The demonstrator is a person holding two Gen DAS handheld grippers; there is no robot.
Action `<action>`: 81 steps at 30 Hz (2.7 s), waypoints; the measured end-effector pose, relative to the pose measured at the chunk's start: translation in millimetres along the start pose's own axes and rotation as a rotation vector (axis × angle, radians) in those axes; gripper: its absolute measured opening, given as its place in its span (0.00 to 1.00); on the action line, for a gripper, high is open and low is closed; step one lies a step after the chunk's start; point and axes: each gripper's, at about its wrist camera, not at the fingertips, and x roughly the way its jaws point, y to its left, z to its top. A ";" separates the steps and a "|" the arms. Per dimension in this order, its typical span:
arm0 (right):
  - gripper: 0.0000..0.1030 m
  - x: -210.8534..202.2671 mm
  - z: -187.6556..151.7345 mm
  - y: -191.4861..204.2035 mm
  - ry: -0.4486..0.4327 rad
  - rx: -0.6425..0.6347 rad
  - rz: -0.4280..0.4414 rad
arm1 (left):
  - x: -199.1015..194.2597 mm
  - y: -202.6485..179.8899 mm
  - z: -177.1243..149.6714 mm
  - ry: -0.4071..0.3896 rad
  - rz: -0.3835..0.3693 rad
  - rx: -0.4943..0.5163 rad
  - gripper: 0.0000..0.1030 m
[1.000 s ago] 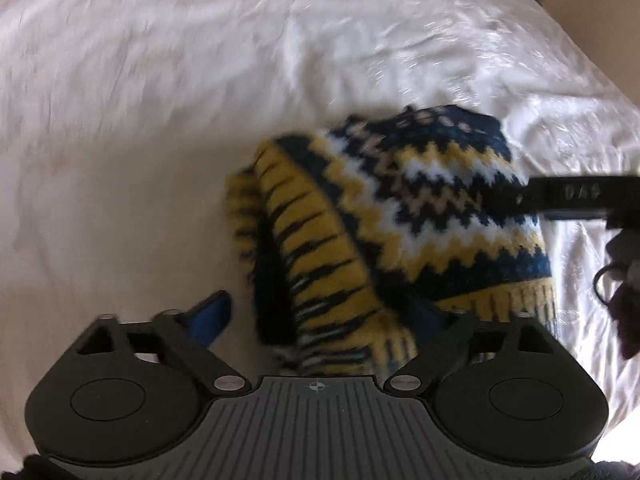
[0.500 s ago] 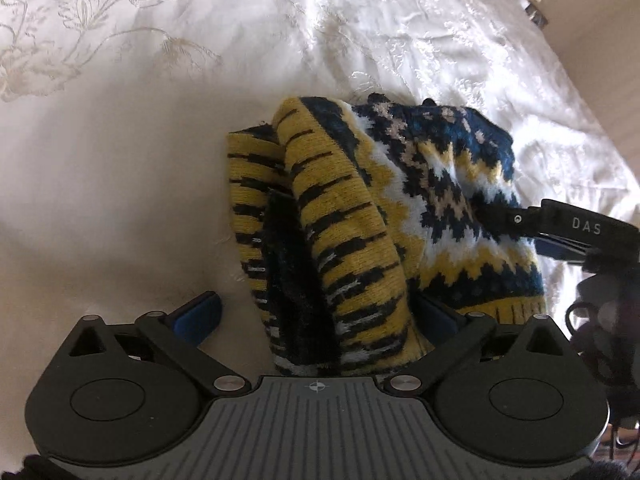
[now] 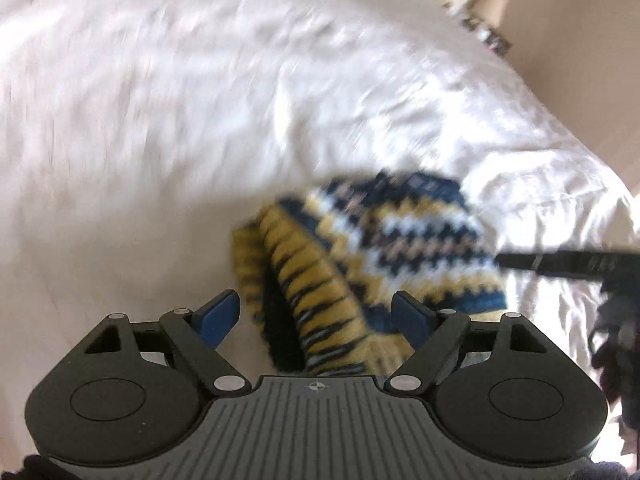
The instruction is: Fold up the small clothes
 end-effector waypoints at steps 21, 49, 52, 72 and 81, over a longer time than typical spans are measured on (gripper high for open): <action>1.00 -72.9 -67.0 1.3 -0.099 0.002 -0.028 | -41.4 -75.7 -11.4 0.065 0.200 0.096 0.81; 0.99 -205.1 -130.9 53.1 -0.396 -0.205 -0.006 | -151.0 -145.8 -73.3 -0.102 0.336 0.035 0.81; 0.99 -206.4 -133.6 57.7 -0.401 -0.215 -0.015 | -152.2 -146.8 -74.8 -0.102 0.341 0.041 0.80; 0.99 -194.1 -138.7 58.5 -0.266 -0.129 -0.037 | -163.1 -137.9 -82.8 -0.117 0.376 0.018 0.80; 0.99 -188.8 -143.2 56.2 -0.226 -0.129 -0.054 | -161.2 -128.3 -85.9 -0.085 0.393 0.009 0.80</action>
